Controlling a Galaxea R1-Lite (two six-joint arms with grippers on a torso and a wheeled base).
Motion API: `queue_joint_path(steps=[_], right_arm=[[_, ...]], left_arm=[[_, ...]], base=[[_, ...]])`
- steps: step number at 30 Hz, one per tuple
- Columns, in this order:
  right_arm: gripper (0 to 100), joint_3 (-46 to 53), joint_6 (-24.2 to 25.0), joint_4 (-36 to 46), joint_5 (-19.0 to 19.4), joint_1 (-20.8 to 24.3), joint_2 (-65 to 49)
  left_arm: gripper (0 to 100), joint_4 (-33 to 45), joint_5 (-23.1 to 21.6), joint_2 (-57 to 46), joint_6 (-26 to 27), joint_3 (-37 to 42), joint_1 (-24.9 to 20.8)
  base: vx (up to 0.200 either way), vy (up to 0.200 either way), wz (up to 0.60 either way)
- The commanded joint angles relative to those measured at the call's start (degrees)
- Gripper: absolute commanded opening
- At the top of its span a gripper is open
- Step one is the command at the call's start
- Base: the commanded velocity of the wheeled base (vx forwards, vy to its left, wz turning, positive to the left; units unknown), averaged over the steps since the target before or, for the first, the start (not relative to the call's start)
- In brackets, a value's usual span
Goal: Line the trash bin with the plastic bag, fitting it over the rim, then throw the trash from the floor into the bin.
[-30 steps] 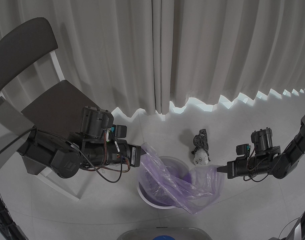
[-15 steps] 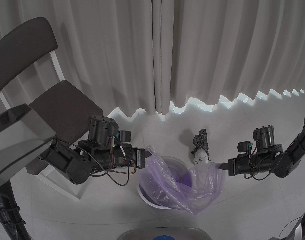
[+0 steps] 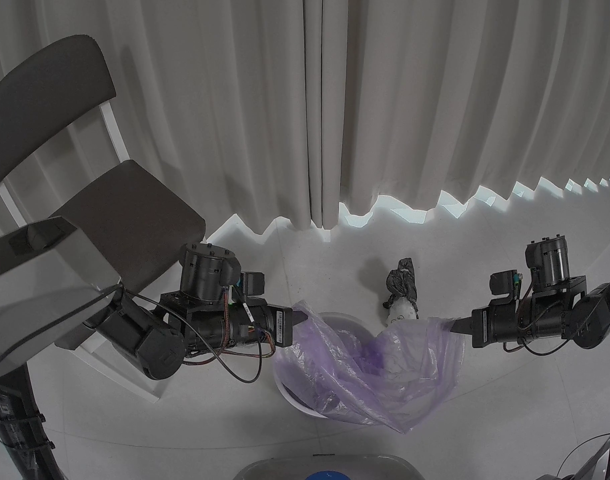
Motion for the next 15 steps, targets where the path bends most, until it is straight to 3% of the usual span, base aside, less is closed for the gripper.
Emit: queue_joint_path(steps=[1, 9, 15], right_arm=[[0, -0.8, 0.1, -1.0, 0.0, 0.1, 2.8], [0, -3.5, 0.7, -2.1, -0.6, 0.1, 5.5], [0, -7.9, 1.0, 1.5, -1.1, -1.3, 6.1]], left_arm=[[0, -2.1, 0.1, 1.7, 0.1, 1.2, 2.5], [0, -2.9, 0.5, 0.6, 0.2, 1.7, 3.5], [0, -3.0, 3.1, -1.8, 0.3, 3.8, 3.5]], base=[[0.0, 0.0, 0.0], [0.0, 0.0, 0.0], [0.0, 0.0, 0.0]])
